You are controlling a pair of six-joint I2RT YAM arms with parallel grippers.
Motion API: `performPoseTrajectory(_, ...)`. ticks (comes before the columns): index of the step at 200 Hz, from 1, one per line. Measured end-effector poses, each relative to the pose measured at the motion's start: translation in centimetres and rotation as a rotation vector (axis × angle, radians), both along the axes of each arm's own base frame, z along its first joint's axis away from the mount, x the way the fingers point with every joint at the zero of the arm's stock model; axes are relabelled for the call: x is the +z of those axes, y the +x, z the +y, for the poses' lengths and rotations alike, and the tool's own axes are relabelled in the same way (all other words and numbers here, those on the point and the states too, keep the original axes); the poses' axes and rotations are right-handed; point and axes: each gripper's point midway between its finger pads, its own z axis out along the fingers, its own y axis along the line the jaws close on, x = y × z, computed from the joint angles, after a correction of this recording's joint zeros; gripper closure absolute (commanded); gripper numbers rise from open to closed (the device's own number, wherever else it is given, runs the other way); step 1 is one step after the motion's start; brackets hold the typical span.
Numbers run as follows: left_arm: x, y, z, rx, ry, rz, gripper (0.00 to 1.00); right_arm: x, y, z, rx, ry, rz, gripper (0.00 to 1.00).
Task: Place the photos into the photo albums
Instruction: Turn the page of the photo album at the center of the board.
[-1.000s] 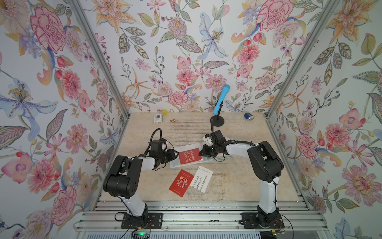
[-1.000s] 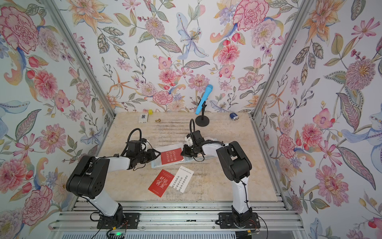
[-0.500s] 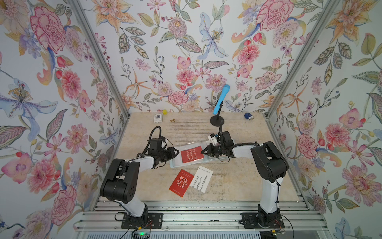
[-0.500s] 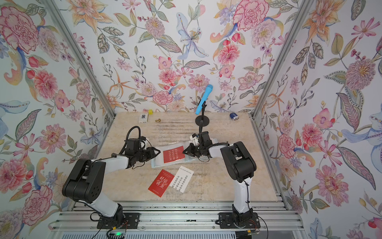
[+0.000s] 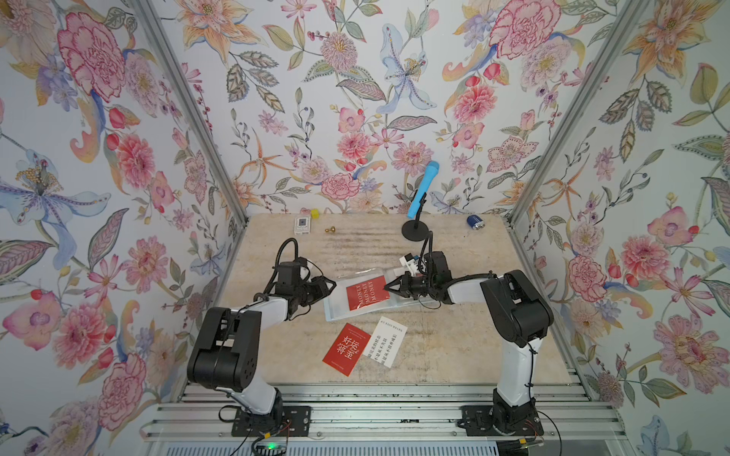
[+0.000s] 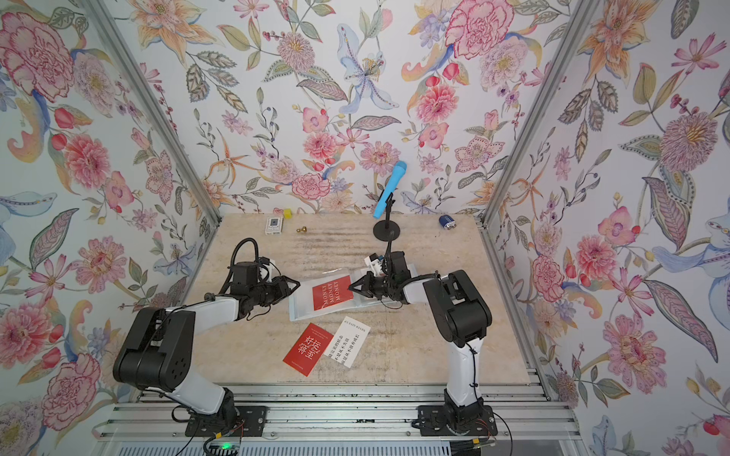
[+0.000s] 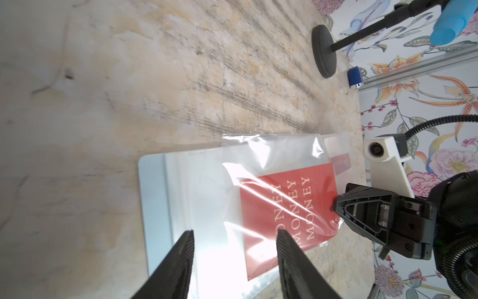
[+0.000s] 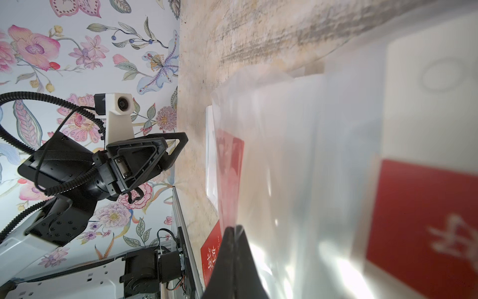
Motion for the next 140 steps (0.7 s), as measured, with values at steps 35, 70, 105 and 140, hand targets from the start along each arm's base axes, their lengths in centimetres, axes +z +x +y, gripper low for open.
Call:
performPoseTrajectory(35,2.0,1.1,0.8,0.025,-0.025,-0.074,0.46,0.3,0.0,0.4,0.017,0.034,-0.004,1.00)
performPoseTrajectory(70,0.1,1.7,-0.5,-0.009,-0.112,-0.050,0.46,0.5,0.0,0.5,0.026,0.053,-0.004,1.00)
performPoseTrajectory(105,-1.2,2.1,-1.3,-0.038,-0.153,-0.027,0.45,0.2,-0.1,0.6,0.036,0.062,0.000,1.00)
performPoseTrajectory(140,-2.3,3.3,-1.9,-0.054,-0.157,-0.013,0.45,-0.4,-0.3,0.6,0.041,0.061,0.017,1.00)
